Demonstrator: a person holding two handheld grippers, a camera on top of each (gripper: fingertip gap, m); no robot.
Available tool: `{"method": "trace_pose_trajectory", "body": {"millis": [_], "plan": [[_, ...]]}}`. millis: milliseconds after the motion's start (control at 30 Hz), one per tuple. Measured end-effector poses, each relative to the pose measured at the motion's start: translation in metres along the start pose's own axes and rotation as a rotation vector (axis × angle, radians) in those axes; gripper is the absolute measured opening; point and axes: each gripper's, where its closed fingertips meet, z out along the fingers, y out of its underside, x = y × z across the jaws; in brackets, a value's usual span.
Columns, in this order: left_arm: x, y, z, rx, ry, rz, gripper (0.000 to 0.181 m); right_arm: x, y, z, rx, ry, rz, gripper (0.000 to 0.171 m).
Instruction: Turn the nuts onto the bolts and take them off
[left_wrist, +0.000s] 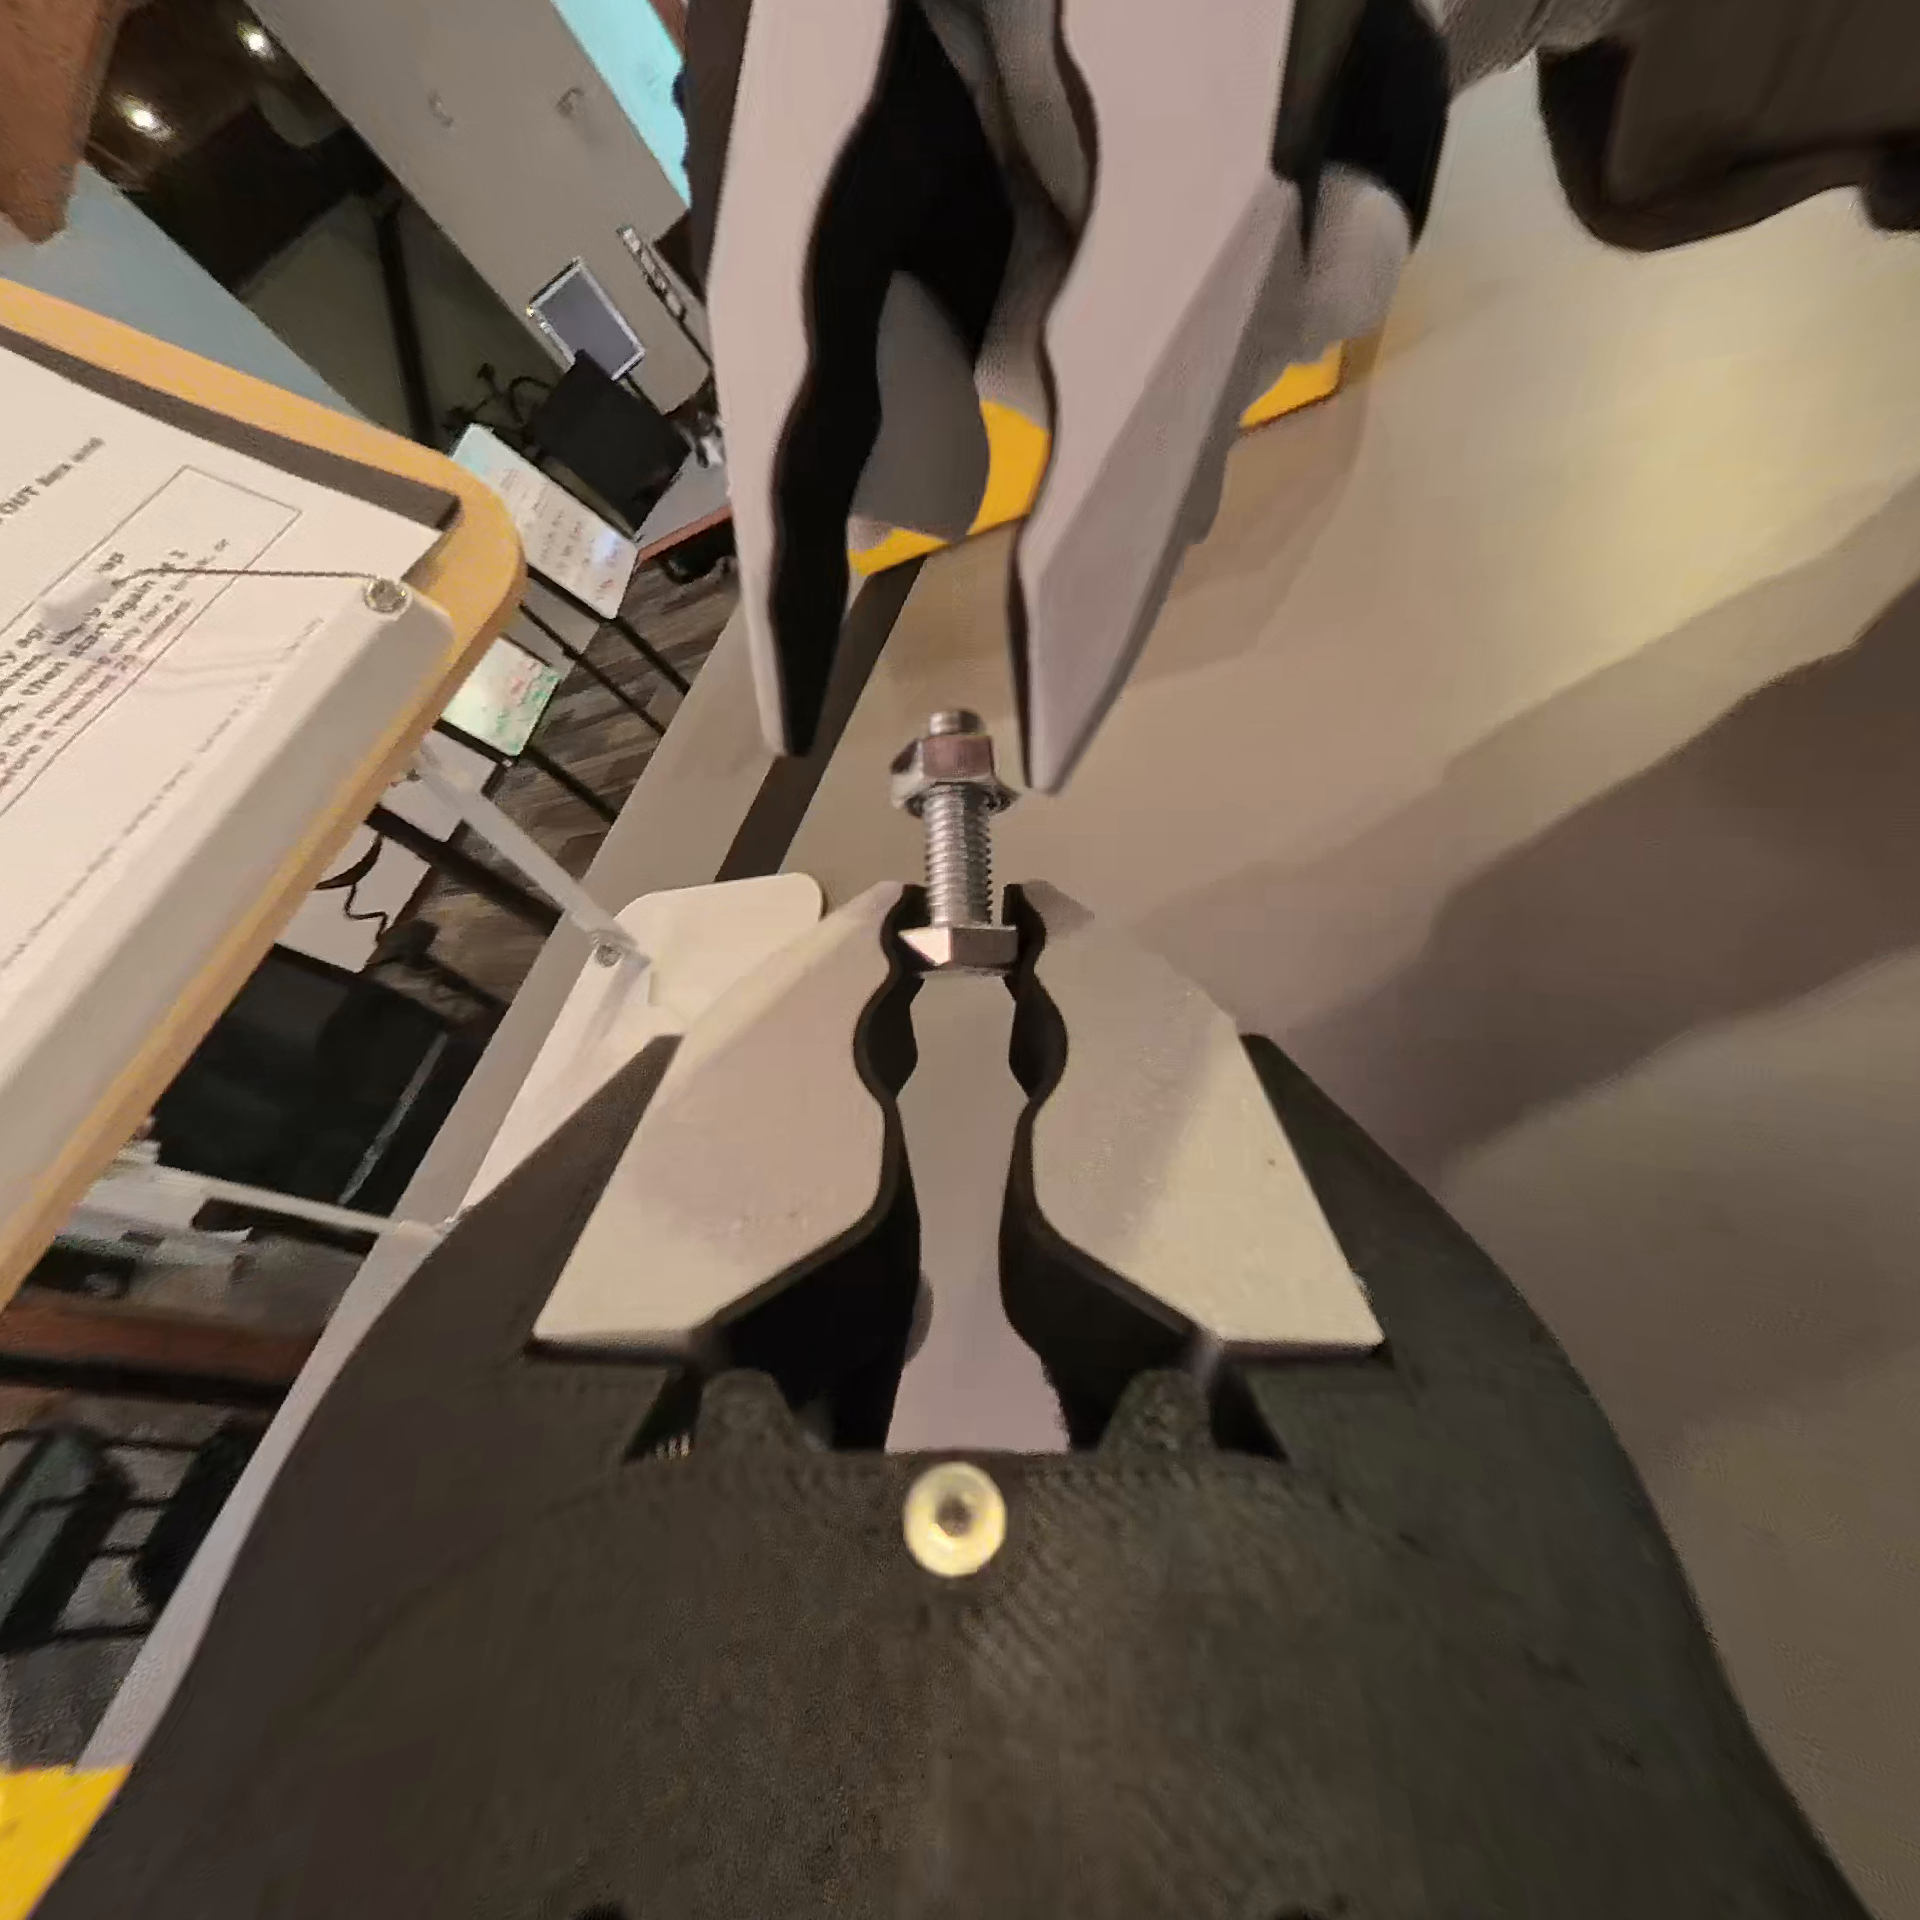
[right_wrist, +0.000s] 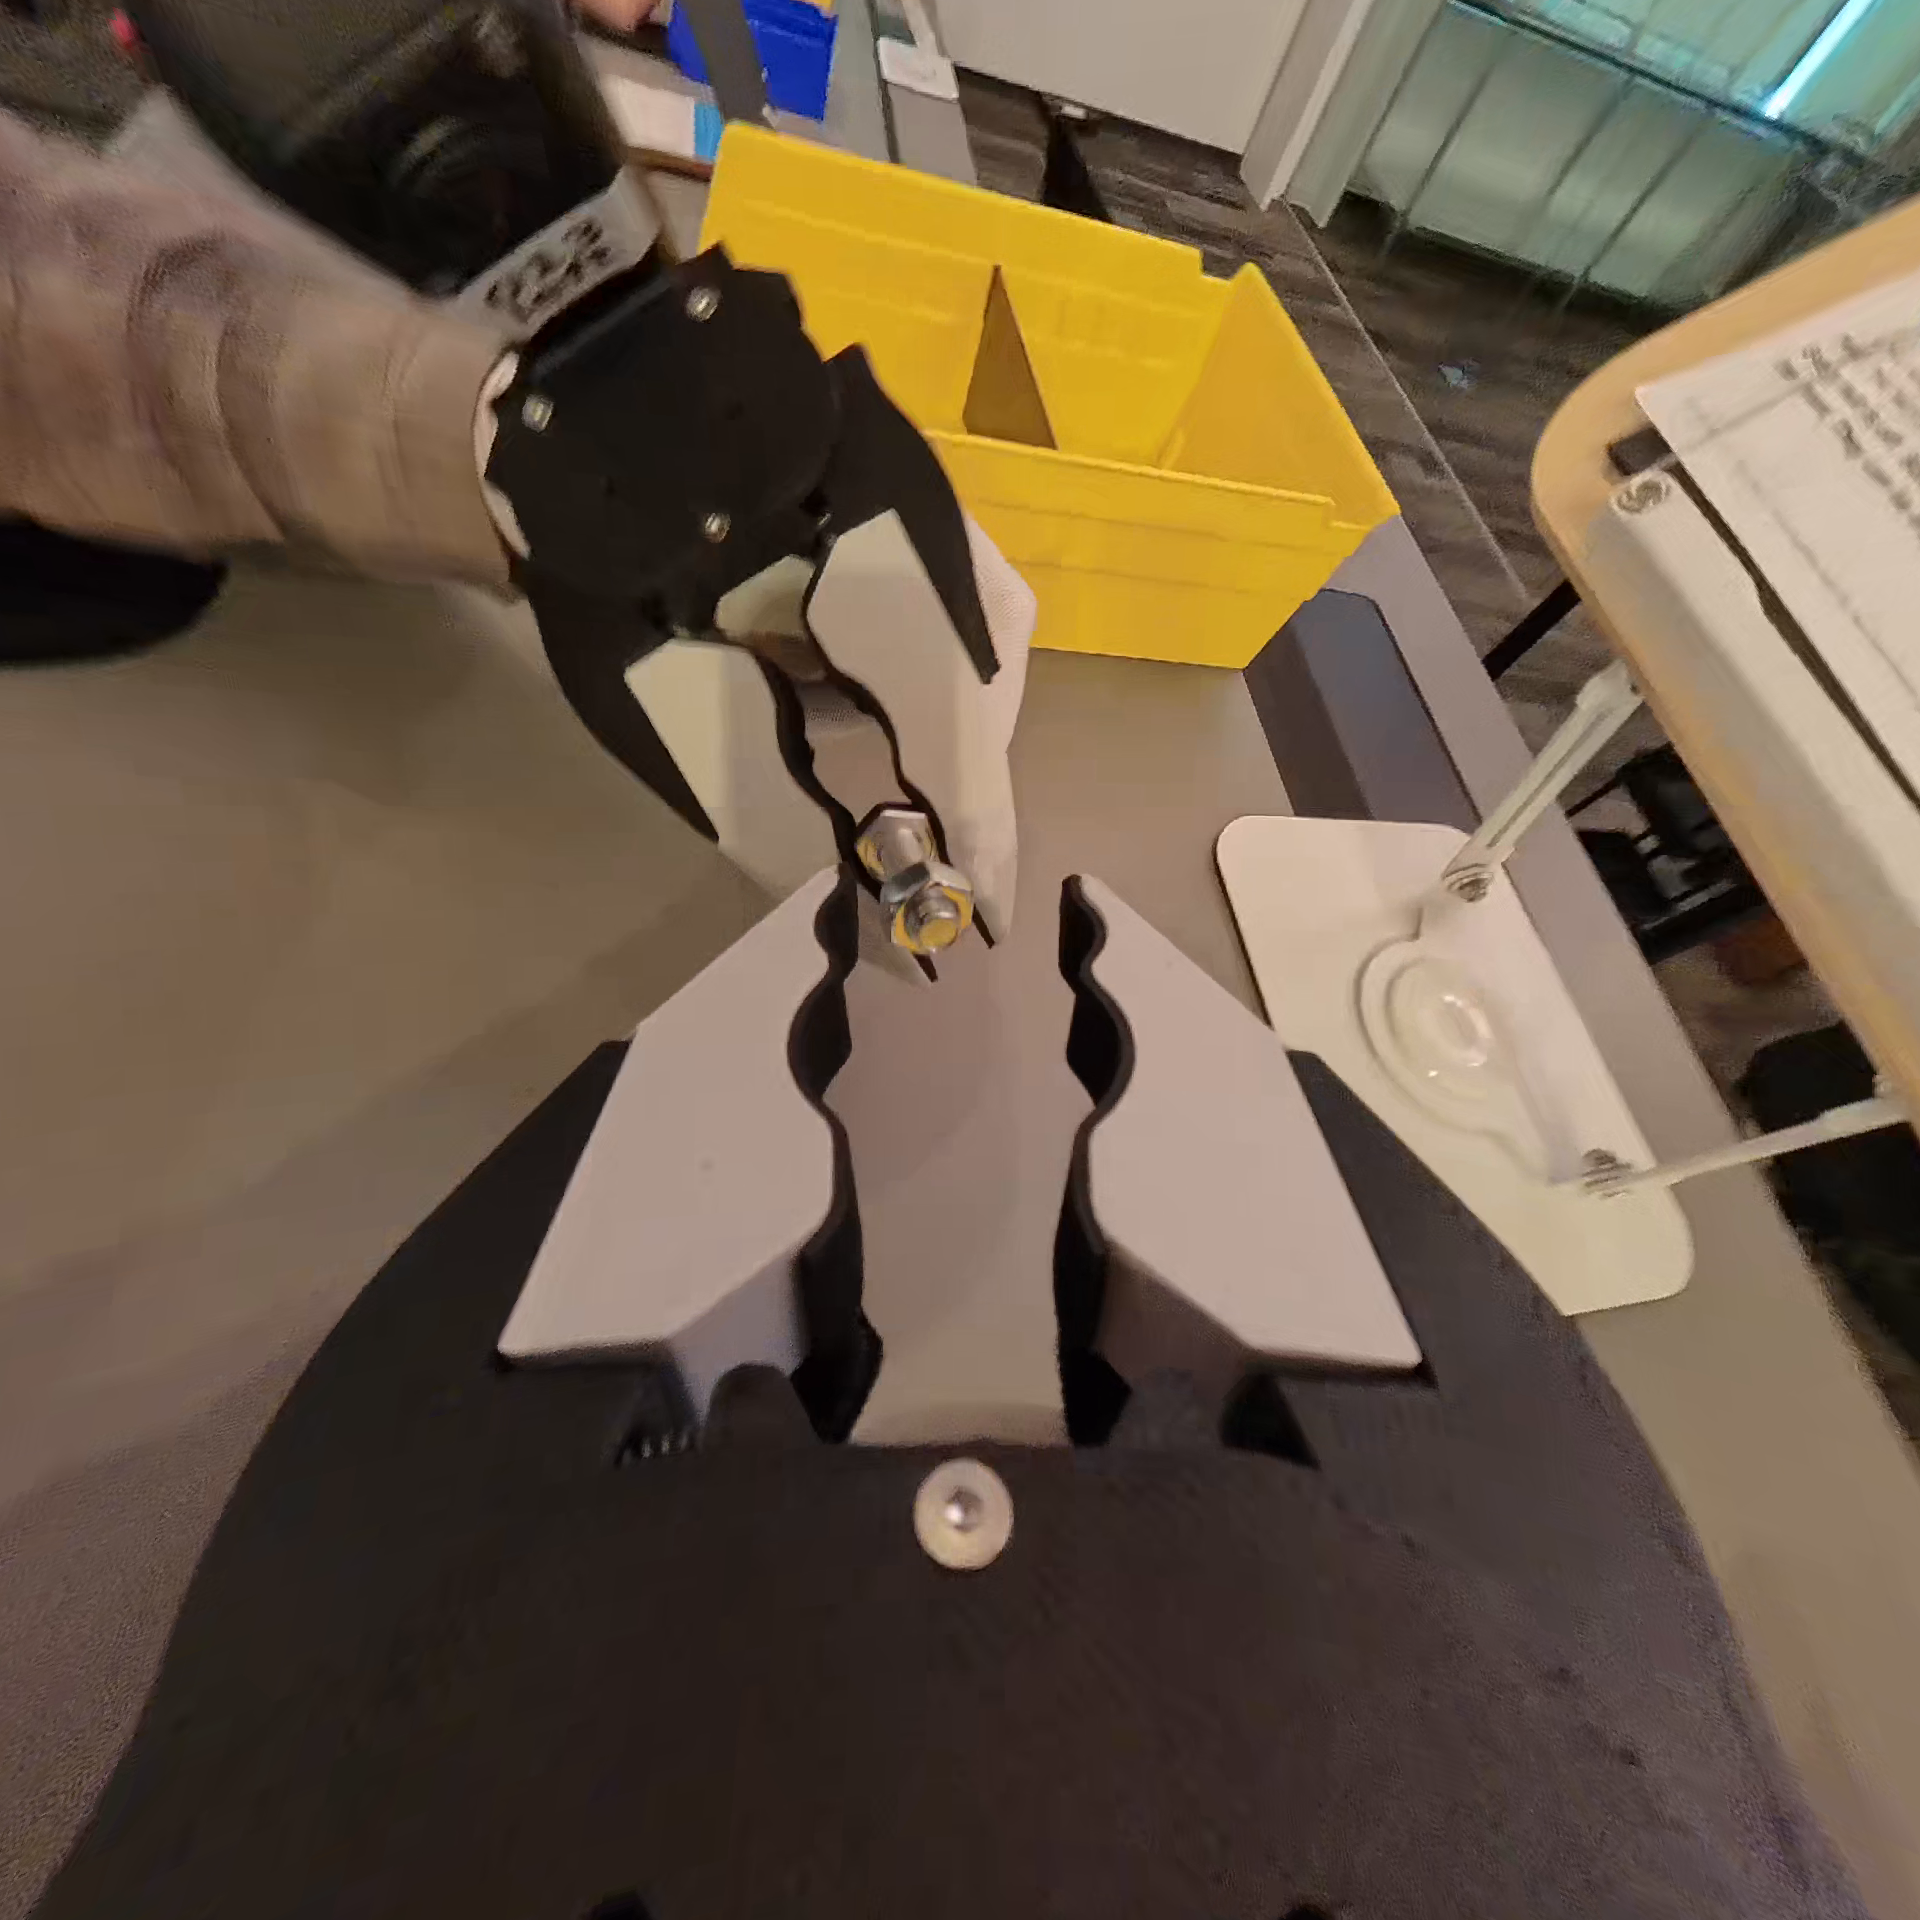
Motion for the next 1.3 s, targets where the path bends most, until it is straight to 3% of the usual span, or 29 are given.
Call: {"method": "trace_pose_trajectory", "body": {"millis": [33, 300, 567, 667, 800, 900, 1000, 1100, 1300], "plan": [[0.002, -0.003, -0.001, 0.014, 0.018, -0.014, 0.014, -0.003, 0.002, -0.001, -0.012, 0.000, -0.048, 0.037], [0.022, -0.019, -0.010, 0.097, 0.186, -0.094, 0.014, -0.028, -0.004, 0.001, 0.007, -0.069, -0.221, 0.024], [0.024, -0.023, -0.014, 0.119, 0.215, -0.109, 0.014, -0.031, -0.007, 0.001, 0.016, -0.092, -0.207, 0.018], [0.014, -0.018, -0.011, 0.089, 0.137, -0.067, 0.014, -0.024, -0.003, 0.004, -0.013, -0.105, -0.053, 0.018], [0.001, -0.002, -0.002, -0.032, -0.031, 0.111, 0.014, -0.017, 0.009, 0.010, -0.058, -0.210, 0.410, 0.018], [-0.005, 0.001, -0.001, -0.039, -0.071, 0.115, 0.014, -0.012, 0.007, 0.013, 0.004, -0.257, 0.578, 0.018], [-0.004, 0.003, -0.001, -0.050, -0.049, 0.106, 0.014, -0.010, 0.010, 0.014, -0.003, -0.207, 0.451, 0.018], [0.003, 0.005, -0.002, -0.044, 0.016, 0.059, 0.014, -0.008, 0.005, 0.006, 0.036, -0.123, 0.154, 0.038], [0.018, -0.011, -0.011, 0.062, 0.184, -0.100, 0.014, -0.020, -0.011, -0.011, 0.093, -0.065, -0.182, 0.034]]}}
